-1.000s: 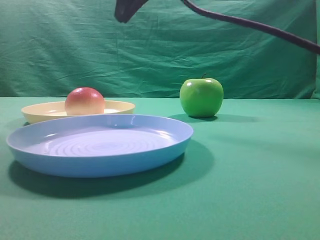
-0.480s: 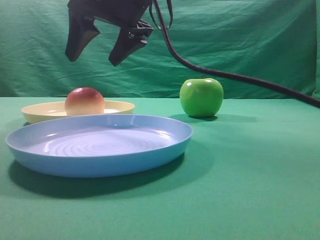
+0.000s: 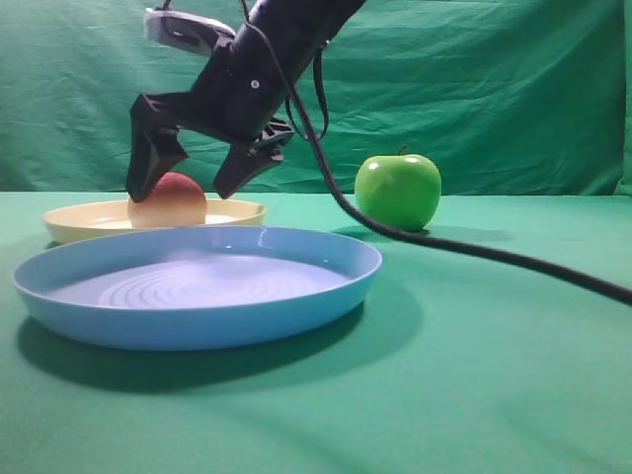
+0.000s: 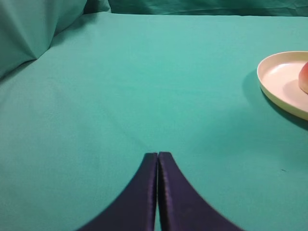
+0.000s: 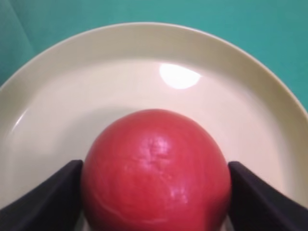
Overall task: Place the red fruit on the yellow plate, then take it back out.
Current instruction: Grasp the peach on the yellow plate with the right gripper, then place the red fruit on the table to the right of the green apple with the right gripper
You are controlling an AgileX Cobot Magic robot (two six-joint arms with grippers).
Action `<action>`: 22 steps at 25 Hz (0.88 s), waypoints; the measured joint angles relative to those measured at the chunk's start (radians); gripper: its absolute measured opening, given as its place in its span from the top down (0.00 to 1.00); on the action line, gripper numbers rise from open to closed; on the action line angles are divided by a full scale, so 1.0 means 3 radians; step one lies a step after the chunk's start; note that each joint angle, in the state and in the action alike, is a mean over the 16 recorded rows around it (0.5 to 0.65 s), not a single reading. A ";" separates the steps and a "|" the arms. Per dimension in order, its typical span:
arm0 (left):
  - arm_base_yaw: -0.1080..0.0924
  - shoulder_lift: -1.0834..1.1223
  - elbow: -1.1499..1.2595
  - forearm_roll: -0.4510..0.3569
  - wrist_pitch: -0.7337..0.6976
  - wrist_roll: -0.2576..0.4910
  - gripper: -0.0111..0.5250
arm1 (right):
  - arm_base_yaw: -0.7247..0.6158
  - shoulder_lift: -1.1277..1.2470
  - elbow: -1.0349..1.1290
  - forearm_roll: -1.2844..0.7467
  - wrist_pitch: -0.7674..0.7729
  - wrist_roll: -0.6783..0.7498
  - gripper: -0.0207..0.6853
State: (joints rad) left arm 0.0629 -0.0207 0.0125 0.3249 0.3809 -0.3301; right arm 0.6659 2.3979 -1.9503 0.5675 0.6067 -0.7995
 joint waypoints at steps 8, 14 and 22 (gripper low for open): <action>0.0000 0.0000 0.0000 0.0000 0.0000 0.0002 0.98 | -0.0048 -0.0198 -0.0005 -0.0046 0.0224 0.0169 0.59; 0.0000 0.0000 0.0000 0.0000 0.0000 0.0002 0.98 | -0.0221 -0.0665 -0.0004 -0.0290 0.0652 0.0700 0.68; 0.0000 0.0000 0.0000 0.0000 0.0000 0.0002 0.98 | -0.0619 -0.1502 0.0246 -0.0745 0.1296 0.1562 0.70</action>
State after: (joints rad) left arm 0.0629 -0.0207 0.0125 0.3249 0.3809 -0.3294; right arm 0.4801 1.9475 -1.8765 0.3440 0.9956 -0.3309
